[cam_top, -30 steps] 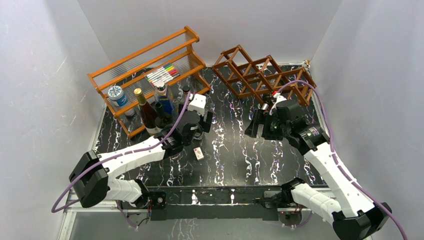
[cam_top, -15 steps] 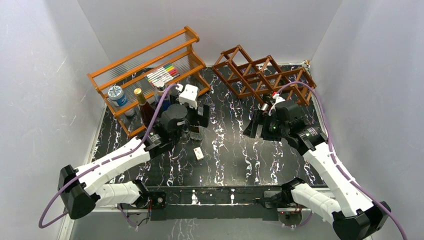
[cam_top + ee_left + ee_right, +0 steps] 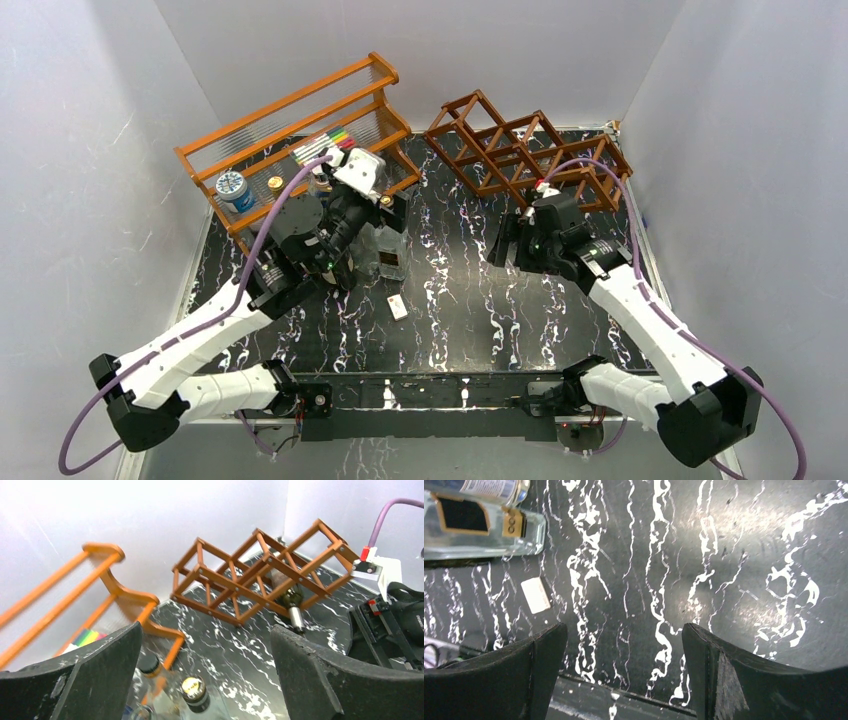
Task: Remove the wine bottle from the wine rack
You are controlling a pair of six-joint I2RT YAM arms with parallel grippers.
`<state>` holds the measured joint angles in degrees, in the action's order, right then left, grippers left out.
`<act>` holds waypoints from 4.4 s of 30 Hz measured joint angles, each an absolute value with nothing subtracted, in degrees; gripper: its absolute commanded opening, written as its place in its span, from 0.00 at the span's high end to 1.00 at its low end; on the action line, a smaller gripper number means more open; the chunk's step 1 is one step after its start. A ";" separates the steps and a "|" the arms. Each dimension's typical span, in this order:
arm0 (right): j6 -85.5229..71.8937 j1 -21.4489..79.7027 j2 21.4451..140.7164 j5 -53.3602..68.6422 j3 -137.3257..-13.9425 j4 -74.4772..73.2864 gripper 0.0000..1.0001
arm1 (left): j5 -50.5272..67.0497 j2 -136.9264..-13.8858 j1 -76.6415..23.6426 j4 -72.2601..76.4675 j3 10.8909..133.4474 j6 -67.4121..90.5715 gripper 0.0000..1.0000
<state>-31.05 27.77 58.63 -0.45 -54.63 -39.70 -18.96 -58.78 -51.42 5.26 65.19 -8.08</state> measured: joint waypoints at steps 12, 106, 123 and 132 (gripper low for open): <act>-28.23 27.31 68.01 -12.16 -57.63 -29.65 0.03 | -20.14 -54.63 -45.04 19.59 51.53 -20.73 0.02; -29.71 19.88 68.05 -22.11 -20.49 21.85 1.00 | -25.08 -42.52 -43.99 46.46 30.70 -37.54 0.03; -35.94 20.01 44.34 -19.27 -17.80 2.39 1.00 | -25.04 -42.63 -43.99 46.22 30.70 -37.08 0.03; -39.05 20.01 37.30 -17.41 -22.92 -12.86 1.00 | -24.91 -43.31 -43.99 45.95 30.70 -36.82 0.03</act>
